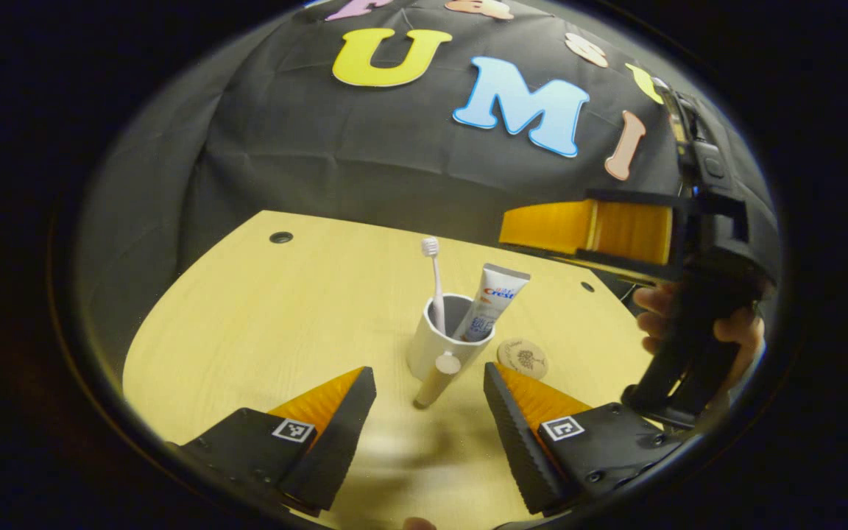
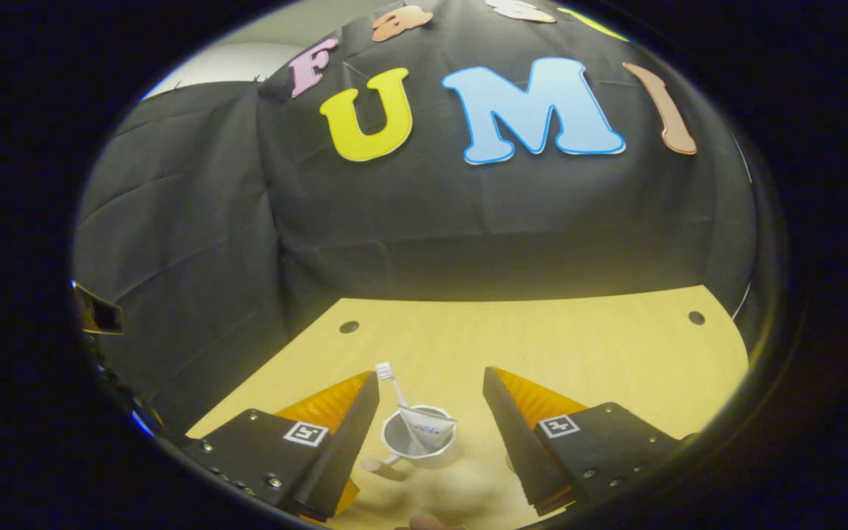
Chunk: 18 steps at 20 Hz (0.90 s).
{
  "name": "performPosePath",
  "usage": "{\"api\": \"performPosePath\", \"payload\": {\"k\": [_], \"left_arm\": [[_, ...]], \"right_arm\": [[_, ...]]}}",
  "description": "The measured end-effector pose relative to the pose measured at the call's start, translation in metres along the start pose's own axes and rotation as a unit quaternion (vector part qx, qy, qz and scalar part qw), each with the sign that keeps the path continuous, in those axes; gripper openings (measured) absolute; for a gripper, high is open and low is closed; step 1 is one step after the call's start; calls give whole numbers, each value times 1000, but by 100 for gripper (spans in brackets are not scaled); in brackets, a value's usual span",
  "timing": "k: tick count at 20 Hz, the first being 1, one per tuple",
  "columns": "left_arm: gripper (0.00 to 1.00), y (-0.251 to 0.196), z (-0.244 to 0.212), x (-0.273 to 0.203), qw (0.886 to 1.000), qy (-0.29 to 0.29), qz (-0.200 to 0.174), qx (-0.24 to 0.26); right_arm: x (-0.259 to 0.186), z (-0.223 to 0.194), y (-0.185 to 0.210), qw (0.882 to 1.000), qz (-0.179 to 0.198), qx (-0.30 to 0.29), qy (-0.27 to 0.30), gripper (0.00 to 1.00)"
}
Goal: Put the toothbrush and toothpaste on the desktop into the cup, then pick up the cup and place it on the coaster on the desktop.
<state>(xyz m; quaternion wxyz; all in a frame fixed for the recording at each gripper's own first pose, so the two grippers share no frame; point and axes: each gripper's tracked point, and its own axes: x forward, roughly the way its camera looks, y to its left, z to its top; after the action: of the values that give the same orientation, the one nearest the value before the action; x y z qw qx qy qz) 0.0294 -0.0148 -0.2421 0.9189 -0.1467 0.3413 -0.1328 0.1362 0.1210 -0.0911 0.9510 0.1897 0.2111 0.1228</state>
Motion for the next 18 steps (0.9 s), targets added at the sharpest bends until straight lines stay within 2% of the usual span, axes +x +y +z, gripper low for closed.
{"api": "performPosePath", "payload": {"k": [2,5,7,8,9,10,11,12,18], "left_arm": [[96,-4,-1,10,1000,10,-2,9],[100,-10,1,25,999,27,0,22],[100,-13,-1,34,999,43,0,28],[96,-11,-3,39,998,54,5,33],[98,-11,-8,45,997,70,7,36],[100,-9,-14,51,995,90,10,39],[96,-7,-17,57,994,104,11,40],[99,-3,-22,62,991,123,17,42],[92,-3,-43,95,976,210,15,56]], "right_arm": [[-12,5,-11,1000,-13,-1,-5,88],[-28,9,-27,999,-33,-1,-9,88],[-38,10,-36,999,-46,-2,-12,88],[-42,10,-42,998,-53,-5,-11,88],[-46,10,-47,998,-61,-8,-12,88],[-50,10,-52,998,-67,-11,-12,88],[-53,8,-56,997,-72,-13,-12,88],[-56,6,-61,997,-77,-15,-10,88],[-70,-9,-84,995,-103,-11,6,88]]}}
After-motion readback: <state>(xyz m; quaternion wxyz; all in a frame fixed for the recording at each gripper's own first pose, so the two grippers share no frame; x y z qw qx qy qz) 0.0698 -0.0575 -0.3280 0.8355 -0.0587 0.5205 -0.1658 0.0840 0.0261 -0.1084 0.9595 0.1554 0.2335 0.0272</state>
